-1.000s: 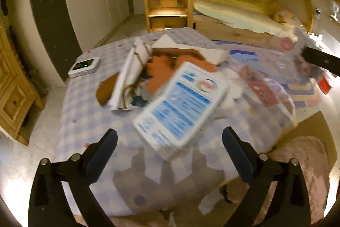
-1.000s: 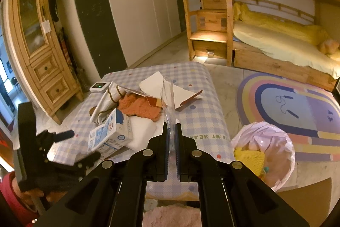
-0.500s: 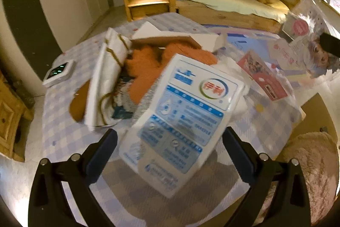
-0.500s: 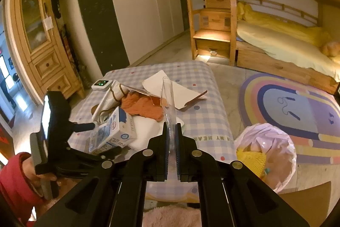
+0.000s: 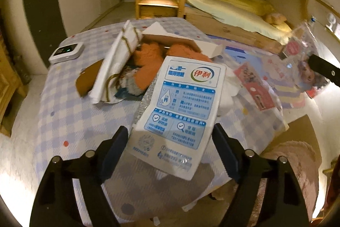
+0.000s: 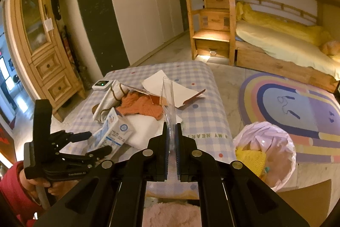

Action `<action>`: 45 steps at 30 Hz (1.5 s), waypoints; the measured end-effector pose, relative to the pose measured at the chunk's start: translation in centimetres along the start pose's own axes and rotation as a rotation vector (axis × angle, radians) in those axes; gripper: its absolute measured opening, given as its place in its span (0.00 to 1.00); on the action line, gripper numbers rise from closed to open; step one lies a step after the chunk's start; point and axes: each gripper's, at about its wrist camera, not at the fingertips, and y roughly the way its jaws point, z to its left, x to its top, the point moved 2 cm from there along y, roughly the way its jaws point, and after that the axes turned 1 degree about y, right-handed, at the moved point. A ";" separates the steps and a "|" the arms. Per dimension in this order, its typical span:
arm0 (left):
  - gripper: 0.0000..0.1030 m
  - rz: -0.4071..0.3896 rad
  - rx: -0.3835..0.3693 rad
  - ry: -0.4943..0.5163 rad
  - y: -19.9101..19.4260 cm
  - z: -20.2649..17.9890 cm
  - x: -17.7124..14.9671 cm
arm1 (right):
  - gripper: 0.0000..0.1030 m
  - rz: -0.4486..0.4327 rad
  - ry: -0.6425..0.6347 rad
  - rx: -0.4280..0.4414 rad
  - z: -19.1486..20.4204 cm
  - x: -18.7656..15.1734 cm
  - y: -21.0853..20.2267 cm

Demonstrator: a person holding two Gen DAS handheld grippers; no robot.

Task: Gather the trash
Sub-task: 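Grasp the white milk carton with the left tool while the right holds the wrapper, then carry carton and wrapper over the bin and open both tools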

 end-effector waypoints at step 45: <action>0.83 -0.063 -0.234 0.257 9.1 -24.4 12.0 | 0.19 0.000 0.448 -0.390 -26.4 -4.2 1.2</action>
